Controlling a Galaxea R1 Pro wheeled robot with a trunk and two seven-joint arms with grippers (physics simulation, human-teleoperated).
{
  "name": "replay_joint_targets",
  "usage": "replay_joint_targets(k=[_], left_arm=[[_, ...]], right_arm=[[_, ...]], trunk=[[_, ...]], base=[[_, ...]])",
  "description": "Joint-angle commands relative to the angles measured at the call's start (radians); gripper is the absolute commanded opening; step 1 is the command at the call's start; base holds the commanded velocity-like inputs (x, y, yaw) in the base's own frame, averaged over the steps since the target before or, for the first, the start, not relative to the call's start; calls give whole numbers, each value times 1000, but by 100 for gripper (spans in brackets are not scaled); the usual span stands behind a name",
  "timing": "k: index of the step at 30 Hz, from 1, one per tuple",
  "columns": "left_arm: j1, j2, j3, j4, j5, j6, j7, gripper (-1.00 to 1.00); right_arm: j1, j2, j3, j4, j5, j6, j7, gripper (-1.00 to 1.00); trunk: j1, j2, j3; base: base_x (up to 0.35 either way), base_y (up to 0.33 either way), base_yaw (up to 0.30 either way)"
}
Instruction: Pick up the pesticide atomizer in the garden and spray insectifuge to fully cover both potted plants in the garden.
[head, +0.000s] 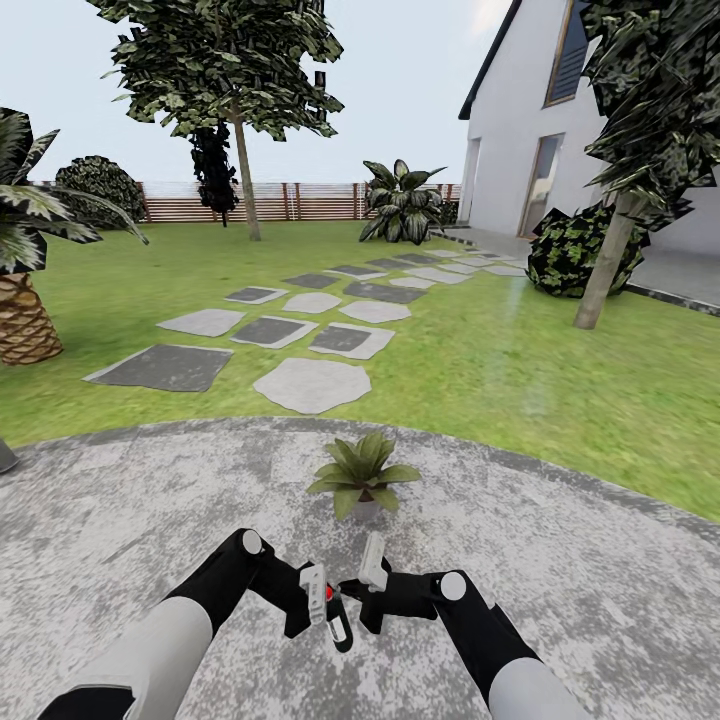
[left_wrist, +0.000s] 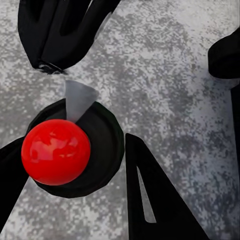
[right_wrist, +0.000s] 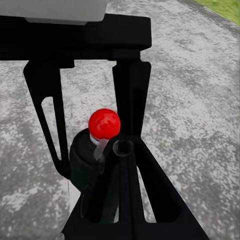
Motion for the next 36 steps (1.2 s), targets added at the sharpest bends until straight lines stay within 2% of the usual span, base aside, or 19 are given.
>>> replay_joint_targets(k=[1, 13, 36], left_arm=[[0, 0, 1, -2, -7, -10, -1, -100], [0, -18, 1, -3, -6, -7, 0, -100], [-2, -19, 1, -3, -1, -7, 5, -100]], right_arm=[[0, 0, -1, -1, 8, -5, 1, -100], [0, 0, -1, -1, 7, -5, 1, -100], [0, 0, -1, -1, 7, -5, 1, -100]], trunk=[[0, 0, -1], [0, 0, -1], [0, 0, -1]], base=[[0, 0, 0], [0, 0, 0], [0, 0, 0]])
